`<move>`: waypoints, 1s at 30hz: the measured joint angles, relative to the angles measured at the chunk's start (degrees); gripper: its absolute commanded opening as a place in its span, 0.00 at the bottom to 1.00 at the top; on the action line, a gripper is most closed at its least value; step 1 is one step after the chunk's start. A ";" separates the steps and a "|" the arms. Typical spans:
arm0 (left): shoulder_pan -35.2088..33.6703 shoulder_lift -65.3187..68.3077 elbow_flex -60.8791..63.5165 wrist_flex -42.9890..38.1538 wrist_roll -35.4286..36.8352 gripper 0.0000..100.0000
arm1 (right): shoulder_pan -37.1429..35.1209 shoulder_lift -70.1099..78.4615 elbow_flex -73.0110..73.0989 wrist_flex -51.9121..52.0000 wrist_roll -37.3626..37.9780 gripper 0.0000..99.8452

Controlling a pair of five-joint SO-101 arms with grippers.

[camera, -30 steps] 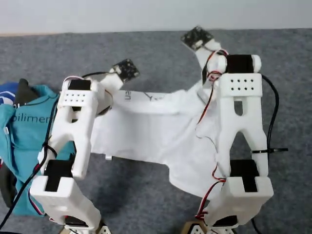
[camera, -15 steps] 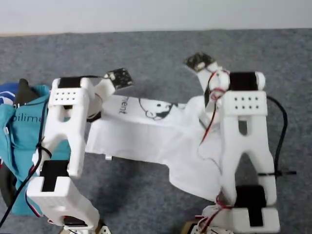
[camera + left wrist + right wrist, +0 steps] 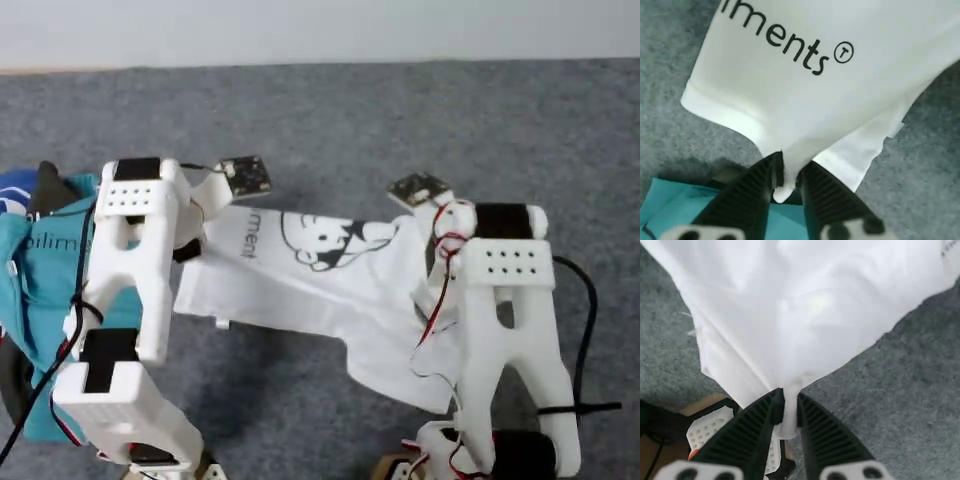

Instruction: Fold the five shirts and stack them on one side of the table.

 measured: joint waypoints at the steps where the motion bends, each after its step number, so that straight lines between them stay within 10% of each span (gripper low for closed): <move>1: 0.00 0.00 0.00 0.00 -0.18 0.01 | 0.44 0.00 0.00 0.00 0.00 0.01; 12: 0.79 0.00 -5.89 -2.81 9.93 0.01 | 0.97 0.09 -10.81 -5.98 -1.05 0.01; 21: 1.58 0.00 -42.02 -3.43 33.67 0.01 | 1.05 11.87 -45.27 -16.53 -7.30 0.01; 30: 3.96 -0.88 -71.74 -1.85 36.31 0.01 | 3.87 22.59 -85.27 -16.53 -6.24 0.01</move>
